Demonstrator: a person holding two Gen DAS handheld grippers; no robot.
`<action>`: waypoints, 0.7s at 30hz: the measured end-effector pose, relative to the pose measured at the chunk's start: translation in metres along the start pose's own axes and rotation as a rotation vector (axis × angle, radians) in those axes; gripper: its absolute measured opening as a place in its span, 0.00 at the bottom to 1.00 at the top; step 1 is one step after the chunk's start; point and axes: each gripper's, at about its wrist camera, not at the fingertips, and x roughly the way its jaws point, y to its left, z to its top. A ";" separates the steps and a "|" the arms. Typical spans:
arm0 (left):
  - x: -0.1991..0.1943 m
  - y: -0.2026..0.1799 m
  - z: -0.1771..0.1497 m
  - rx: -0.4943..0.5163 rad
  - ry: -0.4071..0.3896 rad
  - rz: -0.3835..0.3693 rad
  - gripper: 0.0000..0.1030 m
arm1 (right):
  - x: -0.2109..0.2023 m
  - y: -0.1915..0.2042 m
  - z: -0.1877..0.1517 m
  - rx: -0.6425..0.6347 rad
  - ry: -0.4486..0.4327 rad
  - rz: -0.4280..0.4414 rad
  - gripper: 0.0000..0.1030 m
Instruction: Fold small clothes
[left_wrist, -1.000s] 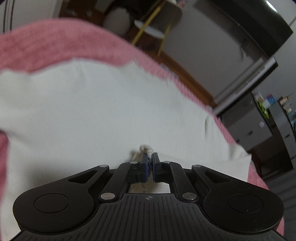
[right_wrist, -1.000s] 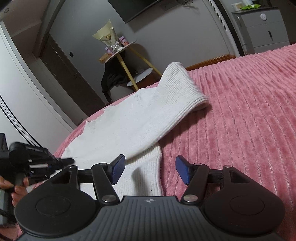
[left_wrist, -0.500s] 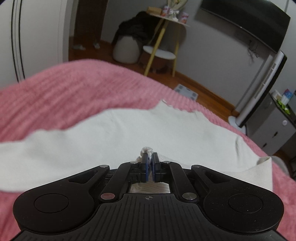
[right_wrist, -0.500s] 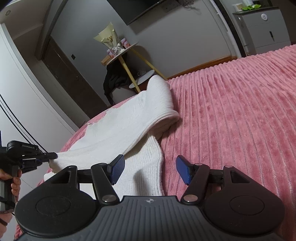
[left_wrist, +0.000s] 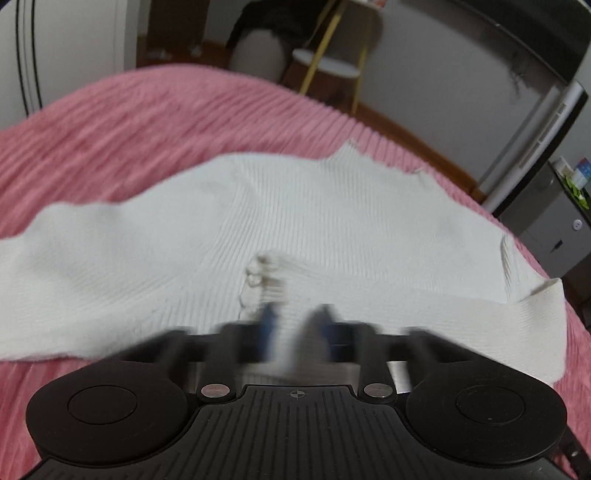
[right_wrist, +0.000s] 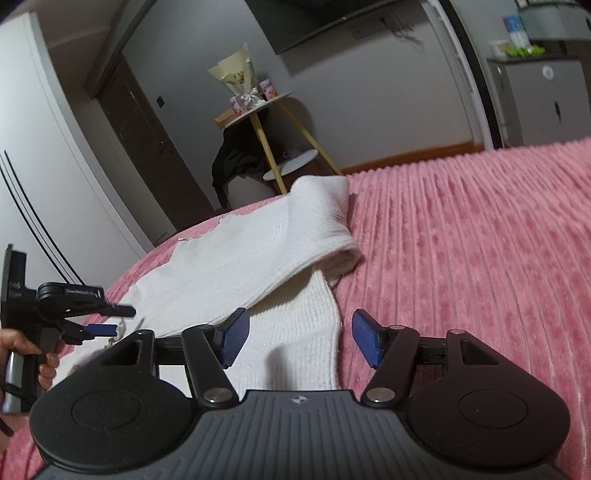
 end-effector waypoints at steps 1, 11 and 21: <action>0.000 0.000 0.000 0.000 0.001 0.000 0.07 | 0.000 0.003 0.000 -0.013 -0.002 -0.003 0.58; -0.020 0.019 0.005 0.034 -0.092 0.123 0.01 | 0.000 0.027 -0.008 -0.146 -0.001 -0.048 0.47; -0.018 0.012 -0.017 0.045 -0.055 0.033 0.42 | -0.001 0.039 -0.012 -0.193 0.008 -0.062 0.47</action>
